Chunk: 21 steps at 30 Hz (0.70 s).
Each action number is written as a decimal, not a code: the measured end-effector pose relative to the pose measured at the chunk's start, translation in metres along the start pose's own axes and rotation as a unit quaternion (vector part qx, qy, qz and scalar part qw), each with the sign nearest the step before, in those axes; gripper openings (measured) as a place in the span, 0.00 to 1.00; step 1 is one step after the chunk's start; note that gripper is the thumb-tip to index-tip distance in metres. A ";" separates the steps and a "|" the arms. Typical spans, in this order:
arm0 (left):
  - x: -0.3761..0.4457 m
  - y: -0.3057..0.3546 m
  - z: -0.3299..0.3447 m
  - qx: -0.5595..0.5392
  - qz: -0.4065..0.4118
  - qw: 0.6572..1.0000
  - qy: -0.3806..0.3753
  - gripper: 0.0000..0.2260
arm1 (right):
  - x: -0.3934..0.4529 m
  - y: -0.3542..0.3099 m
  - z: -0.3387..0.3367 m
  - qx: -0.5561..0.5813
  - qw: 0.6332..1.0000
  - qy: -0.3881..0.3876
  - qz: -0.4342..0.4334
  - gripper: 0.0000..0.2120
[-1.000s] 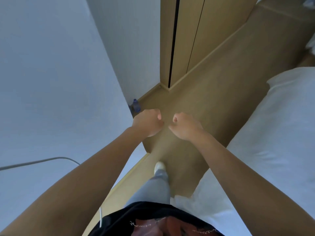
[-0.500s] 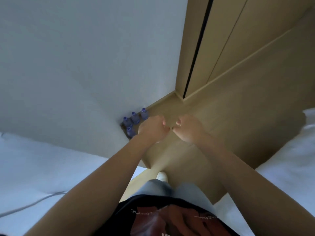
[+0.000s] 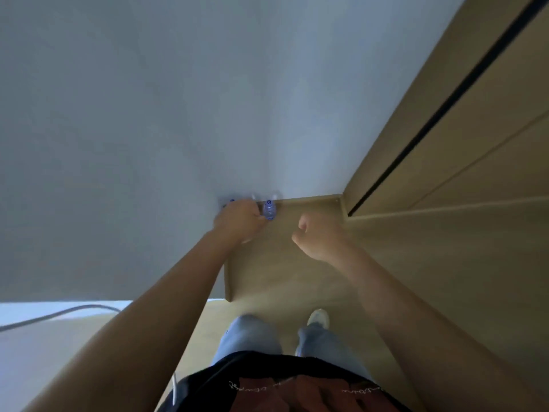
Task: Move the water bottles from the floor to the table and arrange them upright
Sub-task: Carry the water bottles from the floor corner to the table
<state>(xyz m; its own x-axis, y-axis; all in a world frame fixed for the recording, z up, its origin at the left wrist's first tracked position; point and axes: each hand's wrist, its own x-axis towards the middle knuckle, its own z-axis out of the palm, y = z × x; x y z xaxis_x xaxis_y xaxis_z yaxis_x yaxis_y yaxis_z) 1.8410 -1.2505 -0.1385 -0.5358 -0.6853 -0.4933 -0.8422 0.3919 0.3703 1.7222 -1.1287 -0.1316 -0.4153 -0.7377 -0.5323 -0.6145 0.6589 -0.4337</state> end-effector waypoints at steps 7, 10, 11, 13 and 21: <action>0.007 -0.009 0.000 -0.036 -0.115 0.990 0.074 0.09 | 0.039 0.005 -0.030 -0.082 0.991 -0.064 -0.086 0.09; 0.020 -0.015 0.000 -0.069 -0.162 0.981 0.078 0.09 | 0.060 -0.008 -0.038 -0.125 0.981 -0.086 -0.117 0.10; 0.025 -0.018 0.000 -0.074 -0.170 0.980 0.076 0.09 | 0.068 -0.012 -0.039 -0.134 0.979 -0.092 -0.121 0.06; 0.038 -0.023 -0.002 -0.075 -0.180 0.978 0.077 0.09 | 0.086 -0.021 -0.040 -0.134 0.978 -0.102 -0.120 0.12; 0.075 -0.039 -0.013 -0.074 -0.206 0.974 0.066 0.06 | 0.153 -0.035 -0.035 -0.146 0.972 -0.139 -0.124 0.14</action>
<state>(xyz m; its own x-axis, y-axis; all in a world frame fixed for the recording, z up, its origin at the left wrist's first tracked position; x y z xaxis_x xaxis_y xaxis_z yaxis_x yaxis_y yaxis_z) 1.8343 -1.3250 -0.1802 -0.1345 -0.8418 -0.5227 -0.9606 -0.0187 0.2774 1.6565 -1.2701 -0.1724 -0.0575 -0.7731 -0.6317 -0.8534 0.3663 -0.3707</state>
